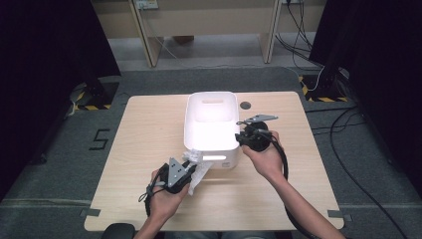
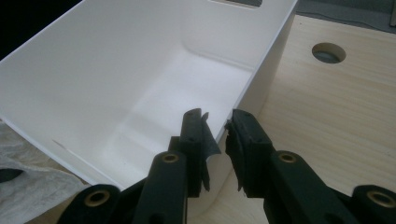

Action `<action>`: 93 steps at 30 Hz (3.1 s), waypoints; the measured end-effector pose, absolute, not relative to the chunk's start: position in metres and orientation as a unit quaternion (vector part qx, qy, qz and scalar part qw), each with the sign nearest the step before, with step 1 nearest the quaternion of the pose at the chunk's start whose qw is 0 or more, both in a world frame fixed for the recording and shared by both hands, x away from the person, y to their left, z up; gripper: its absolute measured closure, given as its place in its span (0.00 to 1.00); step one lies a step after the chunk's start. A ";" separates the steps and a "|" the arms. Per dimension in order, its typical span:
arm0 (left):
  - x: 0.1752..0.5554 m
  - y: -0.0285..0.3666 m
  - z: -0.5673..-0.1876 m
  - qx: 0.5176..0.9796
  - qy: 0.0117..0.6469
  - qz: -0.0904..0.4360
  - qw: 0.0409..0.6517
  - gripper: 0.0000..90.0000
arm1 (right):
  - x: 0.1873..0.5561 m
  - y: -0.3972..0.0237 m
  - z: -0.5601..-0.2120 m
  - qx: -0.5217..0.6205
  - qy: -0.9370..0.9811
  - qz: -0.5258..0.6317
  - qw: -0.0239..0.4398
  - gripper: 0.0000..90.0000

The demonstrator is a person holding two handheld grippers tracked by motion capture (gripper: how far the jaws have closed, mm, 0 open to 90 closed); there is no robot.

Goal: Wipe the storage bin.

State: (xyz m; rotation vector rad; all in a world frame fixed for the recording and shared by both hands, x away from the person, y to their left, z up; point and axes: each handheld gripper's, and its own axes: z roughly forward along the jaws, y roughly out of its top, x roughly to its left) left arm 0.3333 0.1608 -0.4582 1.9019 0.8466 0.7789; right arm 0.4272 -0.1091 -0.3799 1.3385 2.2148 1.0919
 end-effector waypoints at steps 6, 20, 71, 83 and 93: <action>0.335 0.160 -0.462 0.768 0.350 0.306 0.440 0.84 | 0.427 -0.109 -0.380 0.470 0.777 0.384 0.166 0.84; 0.341 0.156 -0.479 0.779 0.358 0.290 0.425 0.84 | 0.428 -0.109 -0.380 0.468 0.778 0.386 0.164 0.83; 0.345 0.146 -0.468 0.776 0.361 0.266 0.443 0.84 | 0.428 -0.108 -0.379 0.470 0.776 0.388 0.163 0.83; 0.341 0.141 -0.450 0.770 0.358 0.270 0.454 0.84 | 0.428 -0.108 -0.379 0.471 0.775 0.390 0.163 0.83; 0.346 0.138 -0.452 0.772 0.362 0.269 0.448 0.84 | 0.428 -0.108 -0.379 0.471 0.774 0.390 0.163 0.83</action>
